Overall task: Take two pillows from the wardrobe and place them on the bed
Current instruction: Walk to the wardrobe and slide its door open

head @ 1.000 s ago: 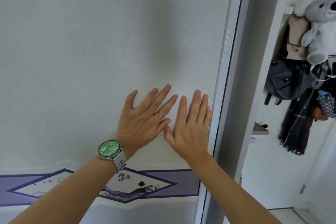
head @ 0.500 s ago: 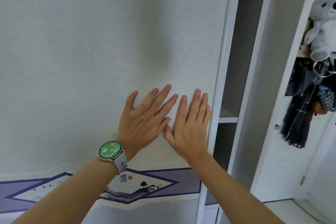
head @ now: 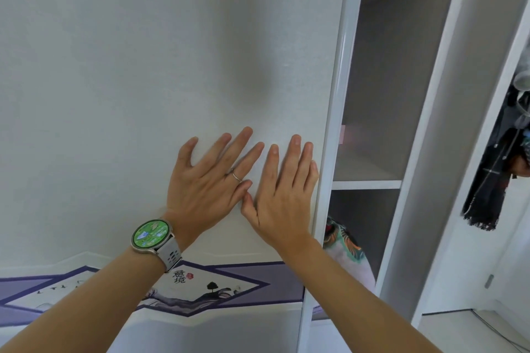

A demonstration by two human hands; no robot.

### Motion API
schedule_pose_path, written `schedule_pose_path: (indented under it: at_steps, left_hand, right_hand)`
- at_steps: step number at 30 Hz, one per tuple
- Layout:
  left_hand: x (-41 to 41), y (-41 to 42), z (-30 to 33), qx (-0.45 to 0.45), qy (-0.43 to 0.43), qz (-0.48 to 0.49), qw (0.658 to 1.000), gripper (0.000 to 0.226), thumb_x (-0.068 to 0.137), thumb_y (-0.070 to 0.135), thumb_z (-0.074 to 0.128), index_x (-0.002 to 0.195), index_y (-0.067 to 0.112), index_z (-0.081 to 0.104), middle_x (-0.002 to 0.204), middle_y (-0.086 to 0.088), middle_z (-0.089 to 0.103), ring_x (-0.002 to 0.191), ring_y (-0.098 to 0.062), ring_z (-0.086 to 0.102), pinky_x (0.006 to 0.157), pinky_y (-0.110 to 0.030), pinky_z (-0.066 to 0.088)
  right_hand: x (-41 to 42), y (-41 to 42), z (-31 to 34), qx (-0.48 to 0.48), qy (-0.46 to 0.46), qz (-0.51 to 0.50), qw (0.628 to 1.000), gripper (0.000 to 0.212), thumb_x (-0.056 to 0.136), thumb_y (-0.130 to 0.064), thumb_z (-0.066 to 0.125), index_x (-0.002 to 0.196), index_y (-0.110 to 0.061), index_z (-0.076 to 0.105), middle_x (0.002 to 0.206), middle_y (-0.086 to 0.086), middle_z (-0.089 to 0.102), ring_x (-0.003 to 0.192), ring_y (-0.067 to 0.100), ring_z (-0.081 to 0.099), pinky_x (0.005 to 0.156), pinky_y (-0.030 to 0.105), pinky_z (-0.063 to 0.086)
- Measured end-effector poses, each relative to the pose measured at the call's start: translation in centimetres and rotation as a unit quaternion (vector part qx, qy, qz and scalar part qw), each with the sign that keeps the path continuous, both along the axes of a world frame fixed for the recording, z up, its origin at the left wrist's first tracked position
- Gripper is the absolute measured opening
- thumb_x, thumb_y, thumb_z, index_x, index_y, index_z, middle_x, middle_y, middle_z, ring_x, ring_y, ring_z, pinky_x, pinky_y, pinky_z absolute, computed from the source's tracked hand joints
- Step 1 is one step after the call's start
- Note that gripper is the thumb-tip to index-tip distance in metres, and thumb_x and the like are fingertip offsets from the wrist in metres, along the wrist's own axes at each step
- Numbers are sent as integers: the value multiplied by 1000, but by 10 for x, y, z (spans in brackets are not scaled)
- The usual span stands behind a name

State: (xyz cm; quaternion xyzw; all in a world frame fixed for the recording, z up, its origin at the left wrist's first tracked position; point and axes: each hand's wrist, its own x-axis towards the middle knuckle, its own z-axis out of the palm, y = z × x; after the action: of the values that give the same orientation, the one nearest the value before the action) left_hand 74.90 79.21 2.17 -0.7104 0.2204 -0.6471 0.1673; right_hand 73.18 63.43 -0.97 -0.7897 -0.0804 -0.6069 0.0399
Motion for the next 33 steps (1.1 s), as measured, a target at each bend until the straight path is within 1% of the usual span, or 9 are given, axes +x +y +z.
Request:
schedule_pose_path:
  at_steps: [5, 9, 13, 19, 24, 29, 33]
  left_hand:
    - [1, 32, 0, 7, -4, 16, 1000, 58, 99, 48, 29, 153, 27, 23, 162, 1, 16, 145, -21, 17, 111, -53, 22]
    - [2, 58, 1, 9, -4, 25, 1000, 58, 99, 47, 27, 153, 26, 24, 161, 0, 18, 145, -22, 18, 110, -54, 22]
    - [4, 88, 0, 11, -6, 32, 999, 58, 98, 47, 28, 152, 26, 27, 161, -1, 20, 145, -22, 19, 111, -54, 22]
    - [5, 130, 0, 12, -8, 40, 999, 58, 98, 47, 28, 152, 25, 28, 161, -2, 20, 146, -23, 16, 112, -54, 20]
    - [5, 161, -1, 11, -11, 41, 999, 58, 98, 46, 29, 152, 24, 28, 162, -2, 19, 146, -23, 17, 111, -55, 21]
    - [5, 186, 0, 11, -9, 44, 999, 58, 98, 46, 29, 152, 24, 29, 162, -3, 19, 147, -23, 16, 111, -55, 21]
    - [5, 201, 0, 12, -9, 48, 999, 59, 98, 46, 29, 152, 24, 27, 162, -3, 18, 147, -23, 14, 111, -55, 19]
  right_hand:
    - [-1, 32, 1, -2, 6, 11, 1000, 79, 89, -47, 46, 149, -2, 23, 155, 30, 14, 146, 48, 6, 119, 54, 7]
    - [-1, 58, 1, 0, 9, 15, 1000, 78, 89, -47, 45, 150, -3, 22, 155, 29, 14, 147, 46, 5, 119, 53, 6]
    - [0, 87, 0, 3, 11, 25, 1000, 77, 89, -47, 46, 149, -3, 25, 155, 30, 15, 146, 46, 6, 118, 54, 10]
    - [2, 129, -1, 8, 11, 37, 999, 77, 90, -46, 45, 150, -4, 24, 155, 29, 14, 147, 46, 6, 118, 54, 11]
    - [2, 159, -1, 7, 15, 35, 999, 77, 91, -47, 41, 151, -4, 20, 156, 28, 13, 148, 45, 5, 119, 53, 7]
    - [1, 184, -1, 7, 21, 36, 999, 79, 90, -47, 46, 151, -5, 20, 156, 28, 13, 148, 45, 6, 119, 53, 8]
    - [0, 198, 0, 6, 26, 38, 999, 78, 91, -47, 44, 151, -5, 20, 157, 28, 12, 148, 44, 5, 119, 53, 8]
